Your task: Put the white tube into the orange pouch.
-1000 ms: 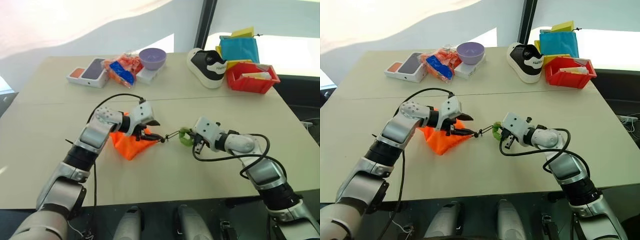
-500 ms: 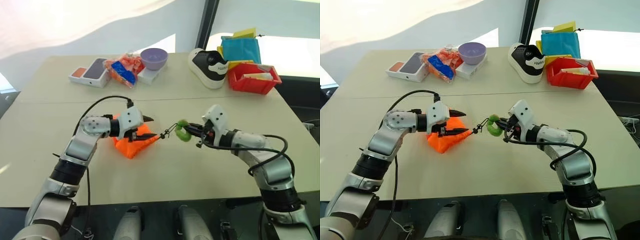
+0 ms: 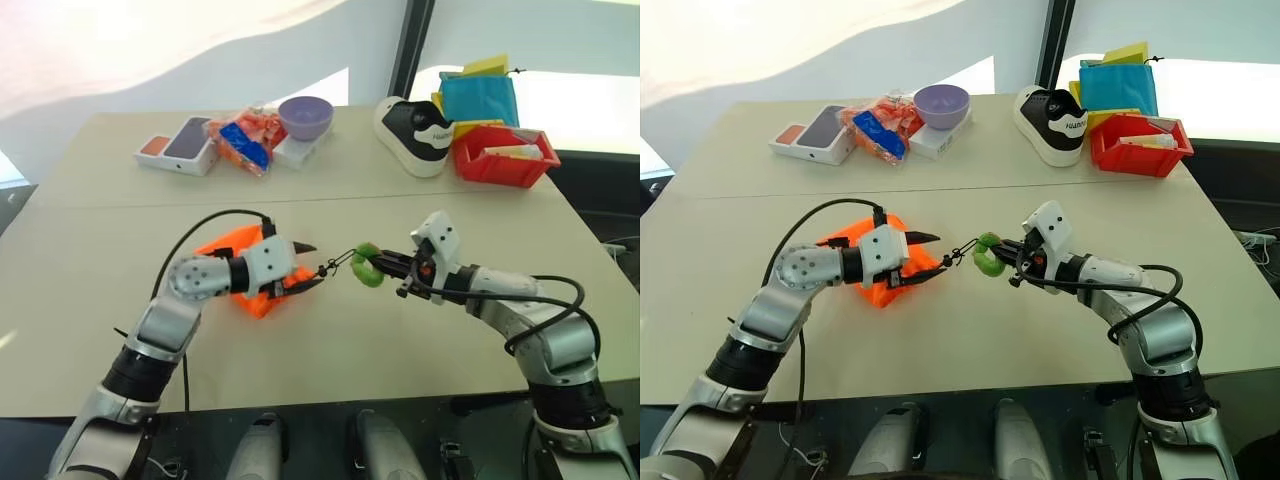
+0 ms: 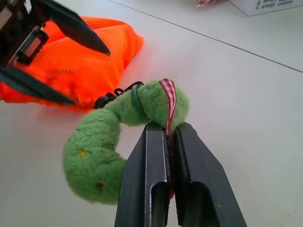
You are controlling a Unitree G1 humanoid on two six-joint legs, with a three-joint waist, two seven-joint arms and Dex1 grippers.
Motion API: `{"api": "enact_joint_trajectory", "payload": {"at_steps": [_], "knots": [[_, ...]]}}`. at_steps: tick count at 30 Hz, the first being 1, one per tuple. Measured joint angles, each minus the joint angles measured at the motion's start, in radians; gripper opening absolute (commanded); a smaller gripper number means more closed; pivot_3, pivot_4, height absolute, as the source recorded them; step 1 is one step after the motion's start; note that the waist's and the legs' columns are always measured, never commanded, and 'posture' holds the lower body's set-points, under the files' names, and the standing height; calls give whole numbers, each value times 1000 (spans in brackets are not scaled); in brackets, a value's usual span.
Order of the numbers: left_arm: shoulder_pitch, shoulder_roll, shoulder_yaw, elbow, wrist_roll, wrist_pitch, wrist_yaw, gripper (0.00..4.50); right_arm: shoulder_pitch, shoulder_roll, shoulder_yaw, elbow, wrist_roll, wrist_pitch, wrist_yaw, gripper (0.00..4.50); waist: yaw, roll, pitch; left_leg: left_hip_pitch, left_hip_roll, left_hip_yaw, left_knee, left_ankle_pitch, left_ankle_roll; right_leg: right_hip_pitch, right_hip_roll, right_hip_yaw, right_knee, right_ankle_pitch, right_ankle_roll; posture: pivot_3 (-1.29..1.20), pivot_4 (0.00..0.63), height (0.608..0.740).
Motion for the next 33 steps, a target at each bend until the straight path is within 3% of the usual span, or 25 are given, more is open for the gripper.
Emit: {"api": "enact_joint_trajectory", "payload": {"at_steps": [10, 33], "knots": [[-32, -46, -9, 15, -27, 198, 34, 2852, -11, -1, 3, 0, 9, 1, -5, 0, 1, 0, 0, 0, 0, 0, 0, 0, 0, 0, 0, 0, 0, 0, 0, 0, 150, 740], [-79, -47, 0, 150, -113, 177, -35, 2852, 51, 6, 34, -58, 8, 1, -71, 0, 0, 0, 0, 0, 0, 0, 0, 0, 0, 0, 0, 0, 0, 0, 0, 0, 150, 740]]}}
